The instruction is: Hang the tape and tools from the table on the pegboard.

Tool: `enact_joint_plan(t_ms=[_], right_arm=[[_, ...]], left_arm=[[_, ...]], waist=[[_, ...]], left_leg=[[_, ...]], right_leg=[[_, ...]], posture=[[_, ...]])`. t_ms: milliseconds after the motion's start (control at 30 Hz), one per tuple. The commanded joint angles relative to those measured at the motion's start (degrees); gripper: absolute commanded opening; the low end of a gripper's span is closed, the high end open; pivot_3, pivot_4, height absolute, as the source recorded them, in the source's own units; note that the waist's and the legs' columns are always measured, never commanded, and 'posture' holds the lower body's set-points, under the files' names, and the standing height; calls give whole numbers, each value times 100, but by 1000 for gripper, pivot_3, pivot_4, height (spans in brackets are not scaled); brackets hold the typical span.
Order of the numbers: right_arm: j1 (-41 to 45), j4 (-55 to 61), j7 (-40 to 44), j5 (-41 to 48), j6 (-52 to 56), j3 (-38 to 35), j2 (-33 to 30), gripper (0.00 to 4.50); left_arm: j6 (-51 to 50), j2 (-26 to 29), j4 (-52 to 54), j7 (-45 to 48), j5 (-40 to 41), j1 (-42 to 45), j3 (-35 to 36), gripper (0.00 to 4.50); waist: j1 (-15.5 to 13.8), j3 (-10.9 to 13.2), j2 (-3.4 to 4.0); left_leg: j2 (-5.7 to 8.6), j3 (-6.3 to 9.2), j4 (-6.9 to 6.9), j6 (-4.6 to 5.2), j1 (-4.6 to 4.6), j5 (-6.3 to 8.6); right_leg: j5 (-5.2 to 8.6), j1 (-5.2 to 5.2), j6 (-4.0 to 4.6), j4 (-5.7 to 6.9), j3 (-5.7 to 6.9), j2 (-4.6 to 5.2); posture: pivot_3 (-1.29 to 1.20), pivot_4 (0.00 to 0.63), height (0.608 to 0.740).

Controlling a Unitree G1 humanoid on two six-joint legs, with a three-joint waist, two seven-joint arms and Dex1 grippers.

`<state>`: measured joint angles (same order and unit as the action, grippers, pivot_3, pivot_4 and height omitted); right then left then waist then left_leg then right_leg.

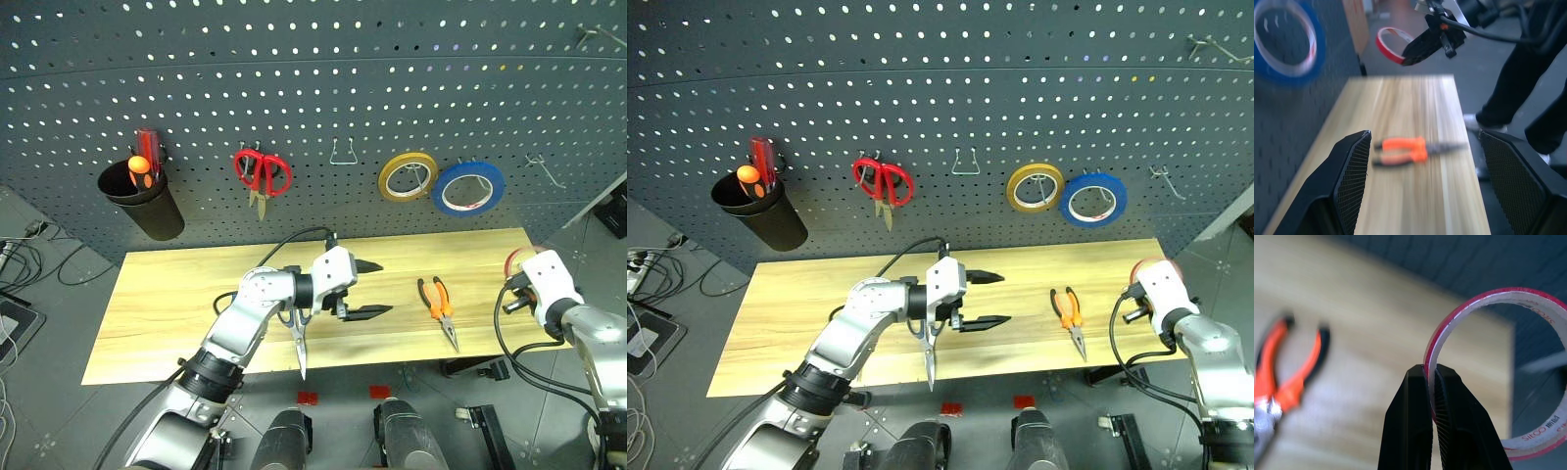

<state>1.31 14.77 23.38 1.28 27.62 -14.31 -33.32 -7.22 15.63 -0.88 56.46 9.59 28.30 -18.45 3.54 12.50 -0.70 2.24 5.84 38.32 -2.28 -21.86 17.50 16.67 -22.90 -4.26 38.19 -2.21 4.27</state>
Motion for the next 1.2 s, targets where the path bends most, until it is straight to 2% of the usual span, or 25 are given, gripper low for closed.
enact_joint_plan(t_ms=[33,100,267,433,533,633,733,900,1000,1067,1100,1200], right_arm=[[286,646,-374,33,-295,-149,206,15],[735,367,-492,63,-423,-138,303,15],[2026,-1270,-689,70,-1021,-86,377,15],[3011,-3115,-770,132,-1670,-159,322,15],[3506,-4069,-688,271,-1915,-226,286,15],[3686,-4401,-458,580,-1897,-295,340,15],[3552,-4228,-422,722,-1822,-294,414,832],[2440,-2653,-565,714,-822,-27,603,2460],[1443,-1300,-883,639,580,312,888,3481],[1080,-687,-1097,593,1287,537,1086,4223],[978,-459,-1176,578,1553,653,1177,4451],[910,-181,-1466,490,2255,926,1449,4451]], left_arm=[[29,-198,22,-187,201,203,192,3738],[6,-250,-30,-206,218,285,214,3738],[54,-412,-179,-299,154,421,127,3738],[93,-532,-311,-372,132,537,131,3738],[109,-552,-366,-409,136,567,148,3738],[115,-535,-390,-420,127,536,148,3738],[116,-489,-433,-427,123,492,176,3738],[276,-194,-630,-358,11,398,226,3738],[556,288,-903,-113,-189,278,199,3738],[678,582,-1098,58,-272,223,197,3738],[722,720,-1201,139,-306,211,204,3738],[836,980,-1444,242,-370,215,271,3738]], waist=[[44,0,0],[92,1,0],[148,5,-5],[140,5,-4],[150,5,-4],[150,5,-4],[149,4,-3],[143,1,1],[144,-2,6],[163,-3,8],[174,-4,10],[196,-4,10]], left_leg=[[0,-2,8,1,0,0],[3,-11,26,5,-1,-1],[9,-14,51,41,15,4],[6,-12,46,21,3,-8],[6,-25,45,21,-5,-8],[3,-27,45,21,-5,-8],[1,-26,46,21,-6,-8],[-1,-19,46,21,-6,-8],[0,-21,47,21,-14,-8],[-1,-26,50,20,-22,-9],[1,-32,50,20,-23,-9],[5,-35,54,26,-16,-7]], right_leg=[[-4,0,-1,2,-3,-3],[-14,1,-5,8,-15,-3],[-34,30,-9,5,-16,-6],[-34,22,-8,-9,-11,-10],[-34,11,-8,-10,-19,-2],[-34,9,-8,-8,-21,-3],[-34,9,-8,-4,-20,-4],[-35,9,-9,-1,-16,-4],[-35,-6,-9,5,-22,-4],[-34,-28,-9,30,-30,-5],[-34,-37,-9,41,-39,-4],[-34,-39,-8,59,-47,-3]], posture=[[-138,204,740],[-140,208,740],[-131,204,740],[-119,196,740],[-115,197,740],[-111,195,740],[-115,192,740],[-125,187,740],[-125,187,740],[-142,190,740],[-145,194,740],[-142,197,740]])
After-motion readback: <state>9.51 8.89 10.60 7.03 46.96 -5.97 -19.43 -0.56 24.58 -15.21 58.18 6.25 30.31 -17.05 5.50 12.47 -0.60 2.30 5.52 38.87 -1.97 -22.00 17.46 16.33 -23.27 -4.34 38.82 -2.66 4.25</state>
